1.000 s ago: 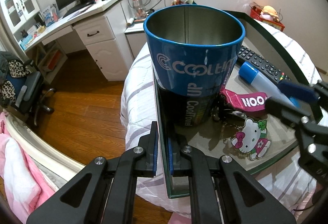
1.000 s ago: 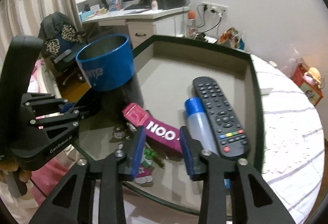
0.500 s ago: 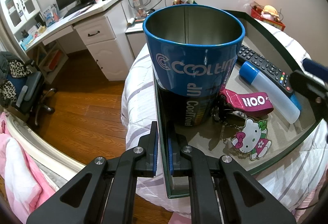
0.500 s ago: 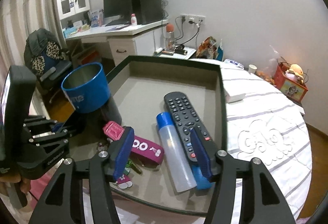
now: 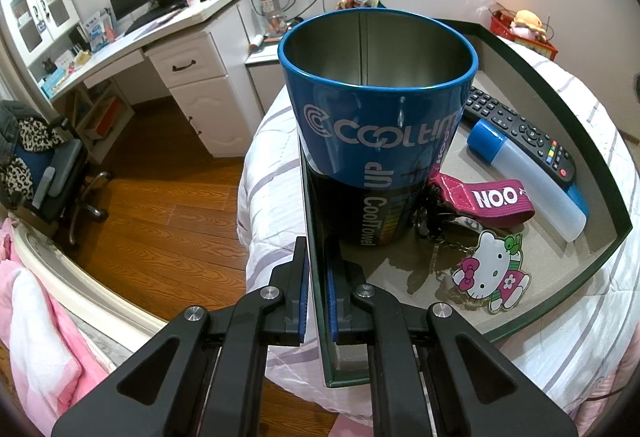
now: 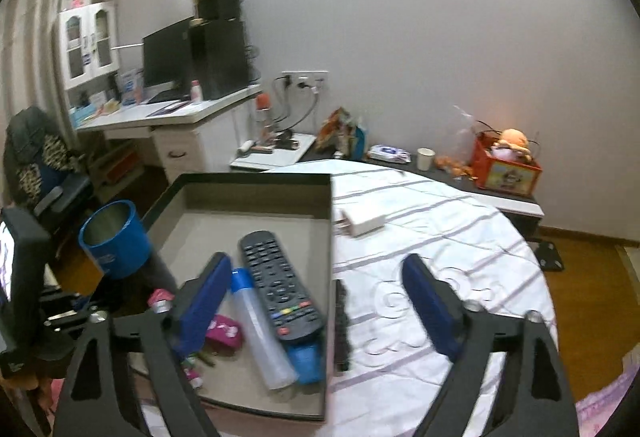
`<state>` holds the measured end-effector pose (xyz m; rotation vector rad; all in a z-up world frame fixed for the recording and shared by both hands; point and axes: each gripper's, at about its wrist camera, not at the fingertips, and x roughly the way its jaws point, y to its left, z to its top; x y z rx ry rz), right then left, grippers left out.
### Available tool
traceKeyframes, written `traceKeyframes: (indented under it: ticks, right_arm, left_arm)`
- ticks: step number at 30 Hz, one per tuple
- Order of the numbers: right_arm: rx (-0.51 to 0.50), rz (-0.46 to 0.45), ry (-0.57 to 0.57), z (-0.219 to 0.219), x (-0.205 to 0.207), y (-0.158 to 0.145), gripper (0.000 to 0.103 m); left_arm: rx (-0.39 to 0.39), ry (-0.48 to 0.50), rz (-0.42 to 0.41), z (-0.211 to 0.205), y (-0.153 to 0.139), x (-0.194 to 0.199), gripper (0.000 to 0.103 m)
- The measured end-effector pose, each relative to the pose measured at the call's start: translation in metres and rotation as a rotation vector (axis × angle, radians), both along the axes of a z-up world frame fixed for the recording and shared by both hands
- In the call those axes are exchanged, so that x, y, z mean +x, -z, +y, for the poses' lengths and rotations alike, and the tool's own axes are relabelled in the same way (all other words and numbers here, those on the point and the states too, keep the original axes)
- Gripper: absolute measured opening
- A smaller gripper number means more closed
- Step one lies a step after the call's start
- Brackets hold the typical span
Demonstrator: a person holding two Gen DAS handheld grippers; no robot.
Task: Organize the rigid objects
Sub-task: 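Withdraw the right gripper and move it to the black hair clip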
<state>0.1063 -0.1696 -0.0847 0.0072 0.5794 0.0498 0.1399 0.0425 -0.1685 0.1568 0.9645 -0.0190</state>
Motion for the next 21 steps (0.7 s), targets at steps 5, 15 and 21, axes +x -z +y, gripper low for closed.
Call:
traceKeyframes:
  ticks: [5,15,21]
  right_arm:
    - [-0.002,0.001,0.036,-0.014,-0.002,-0.002,0.103]
    - [0.008,0.024,0.078,-0.038,-0.001,0.002,0.103]
    - [0.016,0.065,0.052,-0.052,-0.003,0.017,0.103]
  left_arm:
    - [0.001,0.000,0.001,0.000,0.000,0.000,0.006]
    - [0.003,-0.001,0.001,0.001,0.000,-0.001,0.006]
    - [0.002,0.000,0.001,0.000,0.000,-0.001,0.006]
